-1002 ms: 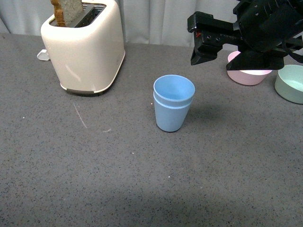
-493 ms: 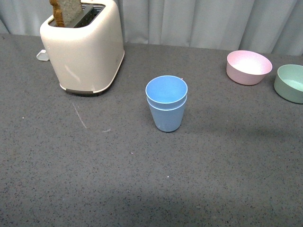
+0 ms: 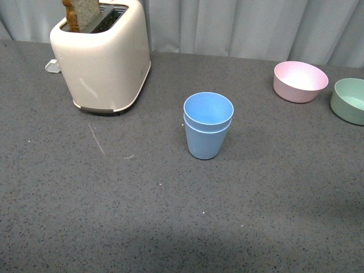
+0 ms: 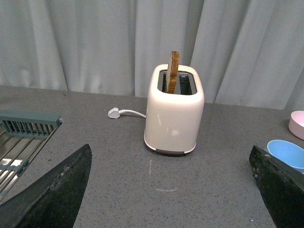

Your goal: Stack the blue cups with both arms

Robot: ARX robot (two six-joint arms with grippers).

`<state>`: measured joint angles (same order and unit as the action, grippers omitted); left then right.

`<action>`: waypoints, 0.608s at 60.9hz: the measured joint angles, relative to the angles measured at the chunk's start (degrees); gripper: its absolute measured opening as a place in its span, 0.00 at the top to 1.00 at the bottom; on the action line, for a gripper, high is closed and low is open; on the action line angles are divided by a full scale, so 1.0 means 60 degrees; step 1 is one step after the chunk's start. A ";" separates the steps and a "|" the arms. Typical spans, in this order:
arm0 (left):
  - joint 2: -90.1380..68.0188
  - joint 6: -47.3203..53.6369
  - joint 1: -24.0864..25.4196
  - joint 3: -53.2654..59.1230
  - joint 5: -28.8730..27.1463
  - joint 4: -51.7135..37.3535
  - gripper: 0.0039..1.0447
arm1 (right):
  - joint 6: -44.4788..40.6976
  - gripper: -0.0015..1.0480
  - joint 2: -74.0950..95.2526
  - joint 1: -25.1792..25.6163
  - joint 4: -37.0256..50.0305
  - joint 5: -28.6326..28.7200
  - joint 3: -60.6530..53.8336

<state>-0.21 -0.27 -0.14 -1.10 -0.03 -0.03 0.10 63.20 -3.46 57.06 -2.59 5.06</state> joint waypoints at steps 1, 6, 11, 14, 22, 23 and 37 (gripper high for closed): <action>0.0000 0.0000 0.0000 0.0000 0.0000 0.0000 0.06 | -0.0004 0.99 -0.0157 0.0146 -0.0113 0.0244 -0.0051; 0.0000 -0.0004 0.0000 0.0000 0.0000 0.0000 0.06 | 0.0000 0.99 -0.0798 0.0477 -0.0565 0.0353 -0.0229; 0.0000 -0.0004 0.0000 0.0000 0.0004 0.0000 0.06 | 0.0000 0.99 -0.1519 0.0554 -0.1093 0.0375 -0.0397; 0.0000 0.0000 0.0000 0.0000 0.0004 0.0000 0.06 | 0.0000 0.99 -0.1902 0.0554 -0.1402 0.0393 -0.0477; 0.0000 0.0000 0.0000 0.0000 0.0000 0.0000 0.06 | -0.0004 0.99 -0.2903 0.0554 -0.2229 0.0412 -0.0645; 0.0000 0.0000 0.0000 0.0000 -0.0004 0.0000 0.06 | 0.0000 0.99 -0.2976 0.0554 -0.2295 0.0415 -0.0656; 0.0000 -0.0004 0.0000 0.0000 0.0000 0.0000 0.06 | 0.0000 0.99 -0.4754 0.0554 -0.3854 0.0415 -0.0794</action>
<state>-0.21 -0.30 -0.14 -1.10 -0.03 -0.03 0.10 34.68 -0.14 33.93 -0.10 0.30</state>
